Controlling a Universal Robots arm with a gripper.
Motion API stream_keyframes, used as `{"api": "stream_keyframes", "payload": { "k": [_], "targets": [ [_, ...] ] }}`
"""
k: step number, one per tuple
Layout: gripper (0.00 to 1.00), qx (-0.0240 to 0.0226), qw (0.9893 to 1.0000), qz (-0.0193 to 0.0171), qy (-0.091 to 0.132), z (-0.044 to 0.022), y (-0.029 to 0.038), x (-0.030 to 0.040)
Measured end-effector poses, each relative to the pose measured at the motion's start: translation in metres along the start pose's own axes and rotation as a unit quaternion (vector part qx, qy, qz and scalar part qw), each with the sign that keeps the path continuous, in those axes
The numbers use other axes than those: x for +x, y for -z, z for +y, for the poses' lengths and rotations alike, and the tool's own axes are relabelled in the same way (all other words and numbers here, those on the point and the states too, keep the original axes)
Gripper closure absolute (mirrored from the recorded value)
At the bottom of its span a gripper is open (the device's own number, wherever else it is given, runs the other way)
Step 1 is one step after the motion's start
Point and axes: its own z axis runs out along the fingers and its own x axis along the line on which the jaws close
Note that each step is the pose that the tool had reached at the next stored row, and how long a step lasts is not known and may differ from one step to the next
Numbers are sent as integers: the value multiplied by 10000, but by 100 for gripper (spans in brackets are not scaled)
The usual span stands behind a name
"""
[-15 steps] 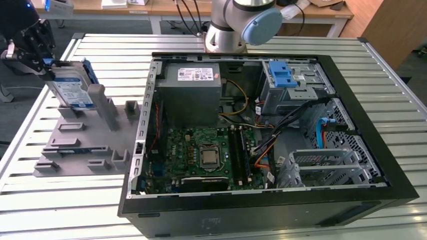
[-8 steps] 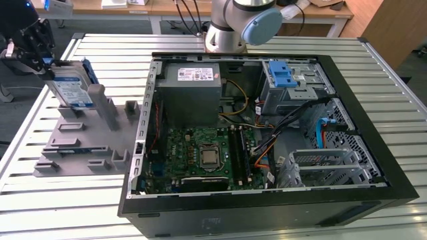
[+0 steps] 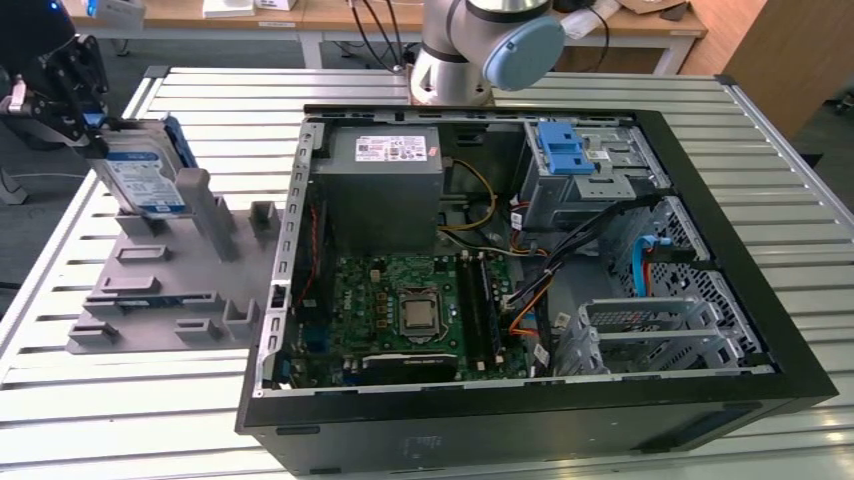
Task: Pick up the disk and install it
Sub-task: 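Pick up the disk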
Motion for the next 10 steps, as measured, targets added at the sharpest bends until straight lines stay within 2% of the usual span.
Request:
{"api": "stream_keyframes", "payload": {
  "k": [10],
  "targets": [
    [63,0,10000,0,0,1,34,-1]
  ]
}}
